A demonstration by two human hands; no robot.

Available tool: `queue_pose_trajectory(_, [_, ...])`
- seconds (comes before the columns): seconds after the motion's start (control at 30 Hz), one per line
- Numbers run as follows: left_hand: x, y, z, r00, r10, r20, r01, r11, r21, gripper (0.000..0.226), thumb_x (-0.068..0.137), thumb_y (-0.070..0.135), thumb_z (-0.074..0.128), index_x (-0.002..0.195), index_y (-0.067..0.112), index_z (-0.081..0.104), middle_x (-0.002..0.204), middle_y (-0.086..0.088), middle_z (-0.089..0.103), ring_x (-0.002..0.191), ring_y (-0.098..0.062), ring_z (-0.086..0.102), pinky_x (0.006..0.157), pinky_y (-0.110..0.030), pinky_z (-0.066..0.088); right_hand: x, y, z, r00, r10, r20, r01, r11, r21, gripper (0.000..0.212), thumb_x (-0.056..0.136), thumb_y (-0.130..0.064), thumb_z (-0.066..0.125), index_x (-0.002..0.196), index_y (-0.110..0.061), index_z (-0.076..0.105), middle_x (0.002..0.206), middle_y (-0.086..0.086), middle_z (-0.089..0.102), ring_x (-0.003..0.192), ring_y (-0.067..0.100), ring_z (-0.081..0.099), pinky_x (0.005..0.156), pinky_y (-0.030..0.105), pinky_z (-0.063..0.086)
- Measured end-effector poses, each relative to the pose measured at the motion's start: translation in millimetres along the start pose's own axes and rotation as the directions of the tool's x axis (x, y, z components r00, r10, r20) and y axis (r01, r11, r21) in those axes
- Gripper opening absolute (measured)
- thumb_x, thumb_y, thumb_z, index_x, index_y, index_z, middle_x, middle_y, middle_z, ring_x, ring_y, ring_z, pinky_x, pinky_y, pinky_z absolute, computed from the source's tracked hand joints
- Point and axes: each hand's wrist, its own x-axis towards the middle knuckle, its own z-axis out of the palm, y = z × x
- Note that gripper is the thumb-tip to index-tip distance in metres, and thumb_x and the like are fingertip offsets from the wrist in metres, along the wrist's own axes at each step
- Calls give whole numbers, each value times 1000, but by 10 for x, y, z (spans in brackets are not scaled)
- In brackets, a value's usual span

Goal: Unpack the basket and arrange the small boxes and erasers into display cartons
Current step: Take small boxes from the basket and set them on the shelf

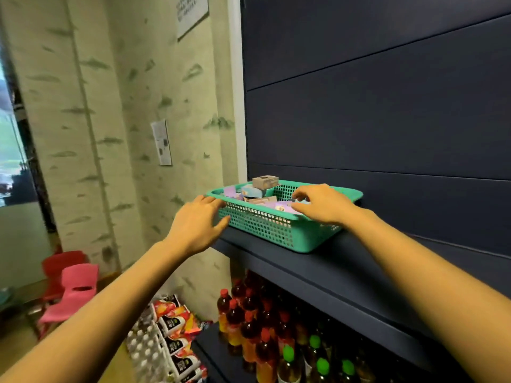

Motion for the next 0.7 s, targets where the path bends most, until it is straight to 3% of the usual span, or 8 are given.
queue_pose_trajectory(0.13, [119,-388,120,1000,-8,5,8,1000,-19,44,95,39,43,132,17,47,136,-5,51,123,-22,44,95,-34,39,348,-110,84,995,45,87,-39,997,-62,35,93,-29,48,125,-18,56,130,4,57,116,25,53,97,40,45])
queue_pose_trajectory(0.4, [708,-766,521,997,74,-5,-75,995,-73,45,94,44,42,127,16,52,130,-4,56,119,-23,48,93,-35,42,882,165,215,974,127,188,-114,990,-78,38,94,-25,51,131,-13,52,135,6,54,121,22,52,100,31,40])
queue_pose_trajectory(0.5, [1091,-756,651,990,132,-47,-137,980,-147,58,82,51,32,120,15,57,121,-5,61,112,-25,51,87,-36,43,1053,325,250,956,158,246,-137,986,-100,42,92,-28,57,131,-14,52,134,2,54,118,18,52,98,28,41])
queue_pose_trajectory(0.6, [1449,-669,794,976,217,-25,-218,962,-162,65,77,52,25,120,16,57,119,-5,61,112,-24,51,85,-35,42,1214,489,241,895,194,402,-207,978,-12,51,83,-30,68,130,-16,52,130,-4,55,110,10,52,90,22,40])
queue_pose_trajectory(0.7, [1744,-619,978,952,306,8,-300,940,-162,72,75,60,17,120,18,55,120,-2,60,114,-20,49,85,-34,43,1343,621,300,813,222,539,-265,964,4,56,78,-29,74,128,-19,52,122,-8,56,110,9,54,95,23,41])
